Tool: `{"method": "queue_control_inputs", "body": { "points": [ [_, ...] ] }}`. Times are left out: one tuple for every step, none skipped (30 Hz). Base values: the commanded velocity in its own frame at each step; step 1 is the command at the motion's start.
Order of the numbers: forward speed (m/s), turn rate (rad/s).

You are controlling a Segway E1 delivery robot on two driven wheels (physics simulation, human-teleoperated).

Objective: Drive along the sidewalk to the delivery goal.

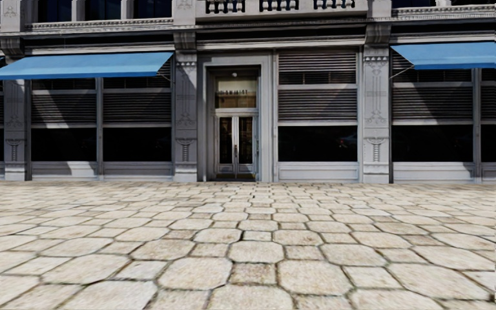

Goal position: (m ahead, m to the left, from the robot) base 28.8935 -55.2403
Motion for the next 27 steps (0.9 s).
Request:
{"method": "queue_control_inputs", "body": {
  "points": [
    [1.93,0.0],
    [1.95,0.0],
    [1.96,0.0],
    [1.96,0.0],
    [1.96,0.0],
    [1.96,0.0],
    [1.96,0.0],
    [1.96,0.0],
    [1.97,0.0],
    [1.97,0.0],
    [1.97,0.0],
    [1.97,0.0],
    [1.97,-0.18],
    [1.97,-0.36],
    [1.97,-0.62],
    [1.97,-0.84],
    [1.97,-1.2],
    [1.98,-1.2],
    [1.98,-1.2],
    [1.98,-1.2],
    [1.98,-0.75],
    [1.99,0.0],
    [2.0,0.0],
    [2.0,0.0],
    [2.0,0.0],
    [2.0,-0.06],
    [2.0,-0.49]
  ]
}}
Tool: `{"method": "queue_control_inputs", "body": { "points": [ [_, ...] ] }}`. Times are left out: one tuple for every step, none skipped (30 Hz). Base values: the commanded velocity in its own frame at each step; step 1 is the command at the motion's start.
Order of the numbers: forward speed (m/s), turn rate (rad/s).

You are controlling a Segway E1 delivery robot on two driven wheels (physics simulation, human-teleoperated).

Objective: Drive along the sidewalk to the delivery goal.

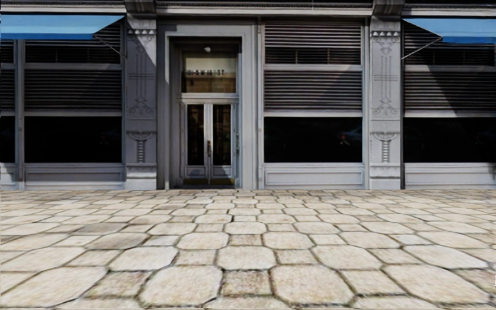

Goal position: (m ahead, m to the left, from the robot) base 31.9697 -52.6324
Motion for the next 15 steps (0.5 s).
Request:
{"method": "queue_control_inputs", "body": {
  "points": [
    [2.0,-0.69],
    [2.0,-0.96],
    [2.0,-1.2],
    [2.0,-1.2],
    [2.0,-1.2],
    [2.0,-0.81],
    [2.0,0.0],
    [2.0,0.0],
    [2.0,0.0],
    [2.0,0.0],
    [2.0,0.0],
    [2.0,0.0],
    [2.0,-0.42],
    [2.0,-0.59],
    [2.0,-1.01]
  ]
}}
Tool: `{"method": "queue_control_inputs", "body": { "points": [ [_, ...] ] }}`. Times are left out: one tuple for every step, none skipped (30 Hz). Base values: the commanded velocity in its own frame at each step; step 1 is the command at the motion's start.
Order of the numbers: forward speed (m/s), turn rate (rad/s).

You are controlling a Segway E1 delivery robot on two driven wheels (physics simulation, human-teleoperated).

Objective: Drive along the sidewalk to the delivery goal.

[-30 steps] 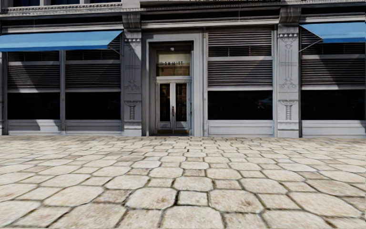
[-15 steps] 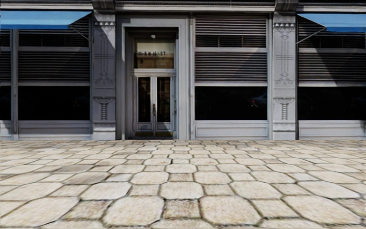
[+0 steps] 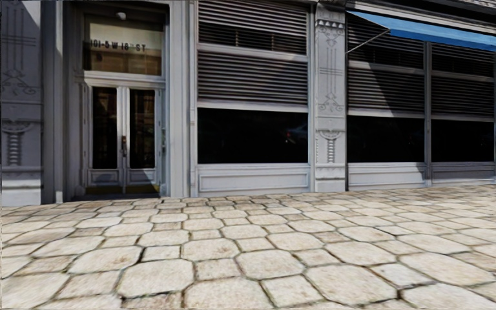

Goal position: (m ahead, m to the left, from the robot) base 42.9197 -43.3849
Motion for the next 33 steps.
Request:
{"method": "queue_control_inputs", "body": {
  "points": [
    [2.0,-1.2],
    [2.0,-1.2],
    [2.0,-1.2],
    [2.0,-1.2],
    [2.0,-1.2],
    [2.0,-1.2],
    [2.0,-1.13],
    [2.0,-0.33],
    [2.0,0.0],
    [2.0,0.0],
    [2.0,0.0],
    [2.0,-0.02],
    [2.0,-0.48],
    [2.0,-0.66],
    [2.0,-0.74],
    [2.0,-0.8],
    [2.0,-0.86],
    [2.0,-0.88],
    [2.0,-0.93],
    [2.0,-0.93],
    [2.0,-0.98],
    [2.0,-1.01],
    [2.0,-0.63],
    [2.0,-0.63],
    [2.0,0.0],
    [2.0,0.0],
    [2.0,-0.25],
    [2.0,-0.48],
    [2.0,-0.87],
    [2.0,-1.01],
    [2.0,-1.2],
    [2.0,-1.2],
    [2.0,-1.2]
  ]
}}
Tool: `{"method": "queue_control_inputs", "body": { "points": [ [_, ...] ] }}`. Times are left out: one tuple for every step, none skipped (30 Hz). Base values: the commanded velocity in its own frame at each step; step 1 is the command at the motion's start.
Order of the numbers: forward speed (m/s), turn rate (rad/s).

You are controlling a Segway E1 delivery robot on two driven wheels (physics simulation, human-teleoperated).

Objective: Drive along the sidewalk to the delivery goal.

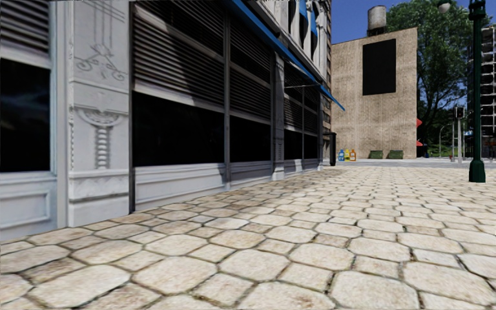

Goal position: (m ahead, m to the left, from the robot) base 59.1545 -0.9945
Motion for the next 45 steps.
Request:
{"method": "queue_control_inputs", "body": {
  "points": [
    [2.0,-0.05],
    [2.0,0.0],
    [2.0,0.0],
    [2.0,0.0],
    [2.0,0.0],
    [2.0,0.0],
    [2.0,-0.06],
    [2.0,-0.06],
    [2.0,-0.82],
    [2.0,-1.07],
    [2.0,-1.16],
    [2.0,-1.19],
    [2.0,-1.15],
    [2.0,-0.11],
    [2.0,0.0],
    [2.0,0.0],
    [2.0,0.0],
    [2.0,0.0],
    [2.0,0.0],
    [2.0,0.0],
    [2.0,0.0],
    [2.0,-0.82],
    [2.0,-1.01],
    [2.0,-1.07],
    [2.0,-1.07],
    [2.0,-1.03],
    [2.0,-0.15],
    [2.0,0.0],
    [2.0,0.0],
    [2.0,0.0],
    [2.0,0.0],
    [2.0,0.0],
    [2.0,0.0],
    [2.0,0.0],
    [2.0,0.0],
    [2.0,0.0],
    [2.0,0.0],
    [2.0,0.0],
    [2.0,0.0],
    [2.0,0.0],
    [2.0,0.0],
    [2.0,0.0],
    [2.0,-0.13],
    [2.0,-0.61],
    [2.0,-1.0]
  ]
}}
